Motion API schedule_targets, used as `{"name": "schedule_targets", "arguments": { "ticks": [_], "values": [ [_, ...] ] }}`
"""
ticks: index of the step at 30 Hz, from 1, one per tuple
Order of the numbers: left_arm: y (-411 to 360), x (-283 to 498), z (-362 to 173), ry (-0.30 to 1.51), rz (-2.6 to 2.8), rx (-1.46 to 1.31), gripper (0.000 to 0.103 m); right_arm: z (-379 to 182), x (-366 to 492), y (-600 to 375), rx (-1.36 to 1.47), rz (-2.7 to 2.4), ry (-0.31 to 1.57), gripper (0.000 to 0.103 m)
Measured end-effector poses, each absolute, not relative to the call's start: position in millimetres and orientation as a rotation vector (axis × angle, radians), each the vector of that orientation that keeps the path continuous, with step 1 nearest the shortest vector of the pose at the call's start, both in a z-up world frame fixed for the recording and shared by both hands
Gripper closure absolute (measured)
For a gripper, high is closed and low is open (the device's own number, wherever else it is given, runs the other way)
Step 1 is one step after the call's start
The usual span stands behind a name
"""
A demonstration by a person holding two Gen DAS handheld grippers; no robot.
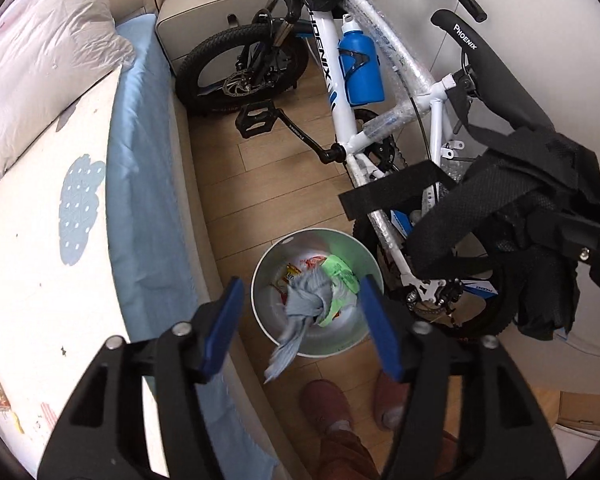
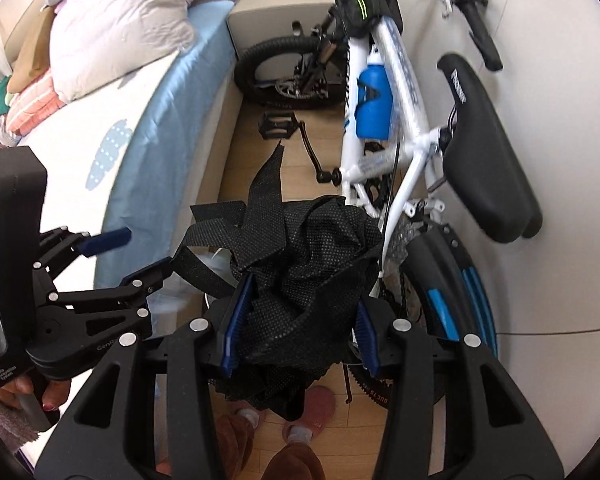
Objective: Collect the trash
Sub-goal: 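Open the left tool over the bin while the right tool releases the black bag, then move both open tools back over the bed toward the milk carton and yellow bow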
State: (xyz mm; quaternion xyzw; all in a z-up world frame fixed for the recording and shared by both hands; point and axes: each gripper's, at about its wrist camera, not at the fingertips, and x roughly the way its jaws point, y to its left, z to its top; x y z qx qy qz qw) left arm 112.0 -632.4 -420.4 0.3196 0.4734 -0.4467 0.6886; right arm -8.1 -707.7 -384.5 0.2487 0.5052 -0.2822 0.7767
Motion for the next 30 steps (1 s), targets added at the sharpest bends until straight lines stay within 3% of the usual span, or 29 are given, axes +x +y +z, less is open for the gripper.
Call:
{"name": "schedule_targets", "arguments": {
  "ticks": [14, 17, 19, 20, 30],
  "values": [
    [-603, 135, -420, 1.061, -0.895, 0.69, 0.034, -426, 27, -696, 0.515, -0.515, 1.175, 0.058],
    [-594, 140, -418, 1.062, -0.877, 0.683, 0.034, -432, 37, -694, 0.511, -0.497, 1.185, 0.051],
    [-588, 143, -416, 1.062, -0.864, 0.676, 0.034, -433, 43, -693, 0.511, -0.494, 1.18, 0.032],
    [-585, 144, -415, 1.062, -0.859, 0.671, 0.034, -433, 46, -693, 0.506, -0.493, 1.179, 0.03],
    [-555, 153, -401, 1.07, -0.788, 0.588, 0.034, -421, 61, -675, 0.449, -0.437, 1.207, 0.03]
  ]
}}
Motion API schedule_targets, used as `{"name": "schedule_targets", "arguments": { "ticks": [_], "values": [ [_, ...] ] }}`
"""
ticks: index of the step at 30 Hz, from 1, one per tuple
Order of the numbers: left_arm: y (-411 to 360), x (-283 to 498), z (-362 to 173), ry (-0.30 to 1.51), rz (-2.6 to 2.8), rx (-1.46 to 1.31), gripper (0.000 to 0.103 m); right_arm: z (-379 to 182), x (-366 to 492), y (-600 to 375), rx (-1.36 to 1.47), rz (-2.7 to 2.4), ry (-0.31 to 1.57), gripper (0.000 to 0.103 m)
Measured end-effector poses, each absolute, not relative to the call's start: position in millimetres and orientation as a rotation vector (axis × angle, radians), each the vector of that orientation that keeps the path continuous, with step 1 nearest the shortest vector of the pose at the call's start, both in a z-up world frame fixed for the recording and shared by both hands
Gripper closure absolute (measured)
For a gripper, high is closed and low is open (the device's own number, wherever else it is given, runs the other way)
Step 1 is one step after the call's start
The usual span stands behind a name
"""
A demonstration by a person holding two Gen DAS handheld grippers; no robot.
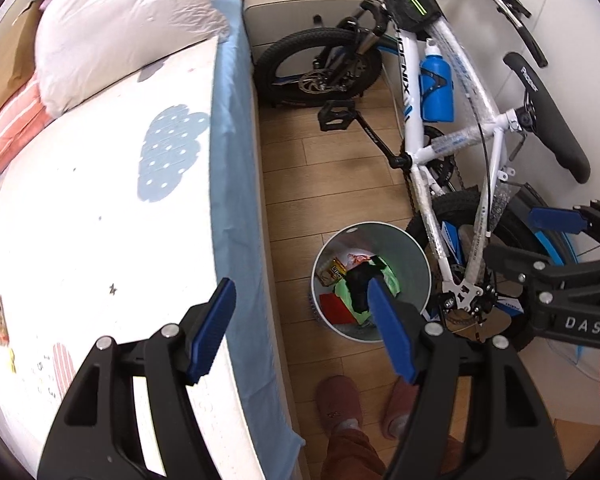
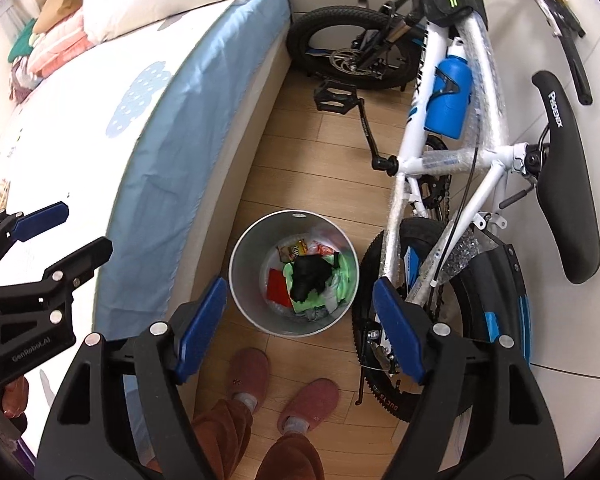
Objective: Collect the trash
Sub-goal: 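Move both open tools back over the bed toward the milk carton and yellow bow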
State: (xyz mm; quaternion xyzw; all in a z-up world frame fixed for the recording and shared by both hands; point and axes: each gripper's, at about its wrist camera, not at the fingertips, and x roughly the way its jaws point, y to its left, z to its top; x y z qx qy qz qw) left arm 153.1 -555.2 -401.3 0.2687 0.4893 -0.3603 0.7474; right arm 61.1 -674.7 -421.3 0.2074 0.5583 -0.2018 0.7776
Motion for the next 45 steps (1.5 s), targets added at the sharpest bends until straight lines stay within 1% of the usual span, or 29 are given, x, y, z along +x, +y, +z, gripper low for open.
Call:
{"name": "schedule_targets", "arguments": {
  "ticks": [6, 10, 17, 24, 25, 26, 28, 36, 41, 45],
  "values": [
    [-525, 153, -380, 1.063, -0.718, 0.536, 0.034, -400, 69, -650, 0.394, -0.367, 1.209, 0.03],
    [-493, 153, -355, 1.055, -0.628, 0.489, 0.034, -374, 81, -622, 0.287, -0.312, 1.211, 0.03],
    [-416, 155, -297, 1.06, -0.419, 0.382, 0.034, -306, 107, -561, 0.108, -0.162, 1.156, 0.03],
    [-328, 160, -241, 1.069, -0.162, 0.277, 0.034, -233, 141, -474, -0.074, 0.052, 1.092, 0.03],
    [-314, 161, -232, 1.069, -0.136, 0.259, 0.033, -224, 146, -461, -0.093, 0.08, 1.082, 0.029],
    [-303, 162, -226, 1.069, -0.109, 0.25, 0.03, -215, 152, -448, -0.107, 0.104, 1.073, 0.029],
    [-277, 165, -210, 1.06, -0.062, 0.227, 0.029, -201, 165, -424, -0.121, 0.149, 1.06, 0.029],
    [-187, 191, -160, 1.009, 0.1, 0.163, 0.029, -151, 225, -325, -0.202, 0.332, 1.02, 0.029],
    [-144, 211, -141, 0.98, 0.171, 0.102, 0.029, -129, 259, -278, -0.248, 0.397, 0.965, 0.029],
    [-124, 224, -136, 0.965, 0.223, 0.089, 0.029, -121, 284, -254, -0.263, 0.436, 0.947, 0.029]
  ]
}}
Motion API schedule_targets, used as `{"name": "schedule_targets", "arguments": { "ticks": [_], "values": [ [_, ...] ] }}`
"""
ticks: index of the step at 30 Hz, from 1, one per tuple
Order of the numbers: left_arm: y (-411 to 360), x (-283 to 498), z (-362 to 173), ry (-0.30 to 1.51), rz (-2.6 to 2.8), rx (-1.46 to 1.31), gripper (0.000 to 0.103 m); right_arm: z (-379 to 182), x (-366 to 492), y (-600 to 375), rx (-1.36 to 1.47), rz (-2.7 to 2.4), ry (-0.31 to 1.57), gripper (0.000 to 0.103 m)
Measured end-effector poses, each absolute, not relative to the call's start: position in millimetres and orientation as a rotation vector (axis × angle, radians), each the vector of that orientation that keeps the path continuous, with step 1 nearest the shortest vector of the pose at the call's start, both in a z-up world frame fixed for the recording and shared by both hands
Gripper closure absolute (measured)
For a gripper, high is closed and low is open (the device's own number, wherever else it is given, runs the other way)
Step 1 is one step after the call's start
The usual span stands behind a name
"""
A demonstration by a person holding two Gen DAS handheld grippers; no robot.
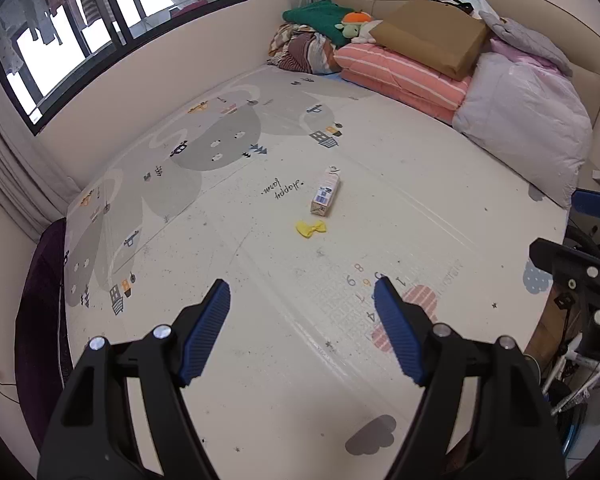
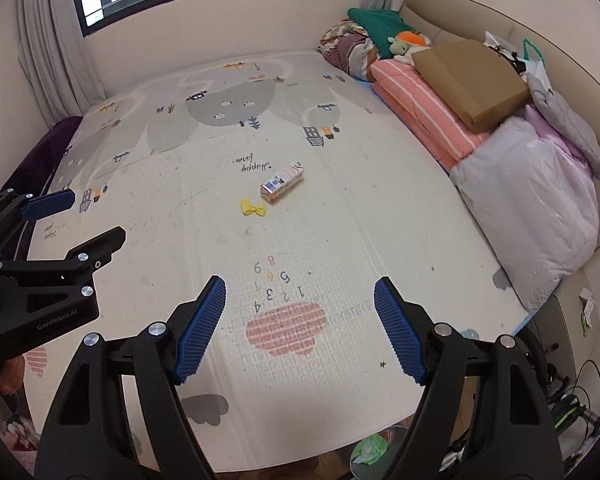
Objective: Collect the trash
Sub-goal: 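Move both open tools back over the bed toward the milk carton and yellow bow, then grasp the milk carton with the right tool while the left tool grasps the yellow bow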
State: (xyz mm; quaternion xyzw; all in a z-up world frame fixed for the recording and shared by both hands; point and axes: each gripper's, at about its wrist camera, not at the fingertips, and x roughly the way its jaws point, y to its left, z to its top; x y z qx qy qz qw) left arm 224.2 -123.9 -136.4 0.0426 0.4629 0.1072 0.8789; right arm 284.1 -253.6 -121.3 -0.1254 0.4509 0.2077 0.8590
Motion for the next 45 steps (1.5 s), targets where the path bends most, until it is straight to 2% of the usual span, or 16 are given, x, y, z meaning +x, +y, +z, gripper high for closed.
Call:
{"name": "schedule_targets", "arguments": {
  "ticks": [11, 21, 27, 39, 45],
  "values": [
    [-97, 268, -156, 1.002, 0.386, -0.008, 0.029, -137, 375, -213, -0.328, 0.597, 0.952, 0.029],
    [-84, 334, -198, 1.042, 0.535, -0.072, 0.029, -187, 482, -182, -0.367, 0.707, 0.974, 0.029],
    [-63, 361, -240, 1.063, 0.537, -0.087, 0.029, -236, 526, -152, -0.356, 0.676, 0.984, 0.029],
    [-23, 406, -368, 1.108, 0.446, -0.039, 0.029, -370, 584, -82, -0.317, 0.577, 1.021, 0.029],
    [-13, 415, -406, 1.114, 0.426, -0.031, 0.029, -414, 605, -67, -0.301, 0.527, 1.061, 0.029]
  ]
}}
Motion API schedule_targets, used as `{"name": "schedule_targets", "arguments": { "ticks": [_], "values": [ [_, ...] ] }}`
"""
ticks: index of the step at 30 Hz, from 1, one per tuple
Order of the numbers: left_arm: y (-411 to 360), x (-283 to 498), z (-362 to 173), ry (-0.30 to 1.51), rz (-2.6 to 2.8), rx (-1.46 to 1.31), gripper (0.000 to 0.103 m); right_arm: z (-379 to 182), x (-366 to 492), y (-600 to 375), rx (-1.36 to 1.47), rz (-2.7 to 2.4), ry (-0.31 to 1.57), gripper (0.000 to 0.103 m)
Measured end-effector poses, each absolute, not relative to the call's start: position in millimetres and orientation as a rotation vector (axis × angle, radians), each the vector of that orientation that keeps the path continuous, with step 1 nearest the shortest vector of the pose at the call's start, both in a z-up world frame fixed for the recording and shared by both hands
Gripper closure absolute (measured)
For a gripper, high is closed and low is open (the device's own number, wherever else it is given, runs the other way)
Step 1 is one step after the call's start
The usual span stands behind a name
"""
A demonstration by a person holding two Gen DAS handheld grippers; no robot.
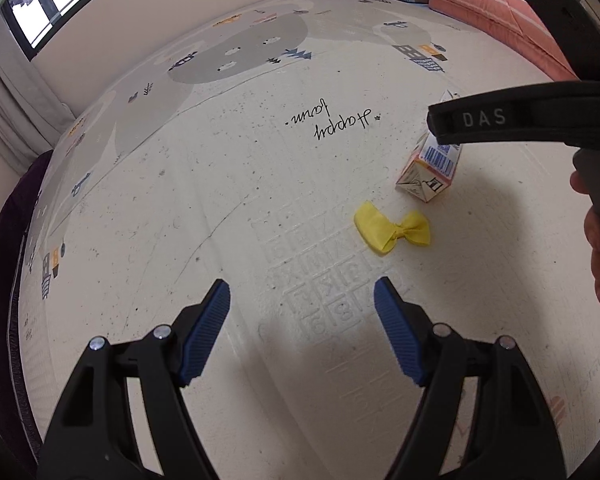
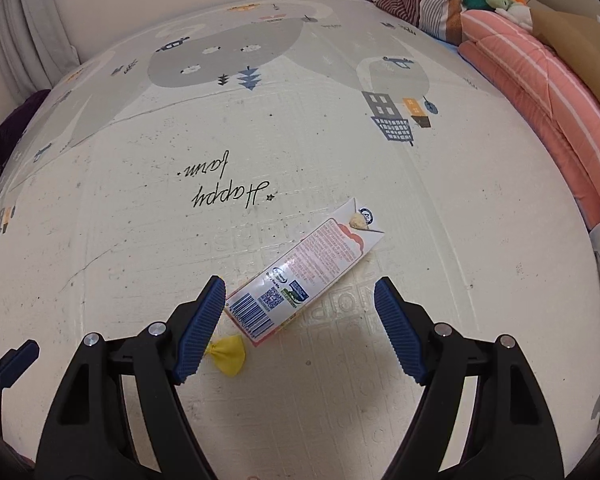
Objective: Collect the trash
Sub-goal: 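Grasp the milk carton with the right tool while the left tool grasps the yellow bow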
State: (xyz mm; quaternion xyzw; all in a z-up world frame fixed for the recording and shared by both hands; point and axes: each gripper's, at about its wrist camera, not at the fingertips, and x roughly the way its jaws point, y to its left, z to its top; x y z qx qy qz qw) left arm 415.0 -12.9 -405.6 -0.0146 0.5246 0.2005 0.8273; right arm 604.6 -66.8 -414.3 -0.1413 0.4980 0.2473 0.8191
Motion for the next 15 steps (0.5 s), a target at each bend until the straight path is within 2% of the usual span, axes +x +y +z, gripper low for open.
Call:
{"name": "schedule_targets", "arguments": {
  "ticks": [4, 6, 15],
  "values": [
    [-7, 419, -416, 1.11, 0.419, -0.054, 0.029, -433, 613, -60, -0.277, 0.502, 1.101, 0.029],
    [-7, 421, -420, 1.11, 0.414, -0.058, 0.029, -439, 616, -58, -0.271, 0.501, 1.113, 0.024],
    [-13, 431, -426, 1.102, 0.407, -0.063, 0.029, -451, 620, -53, -0.308, 0.566, 1.144, 0.025]
  ]
}}
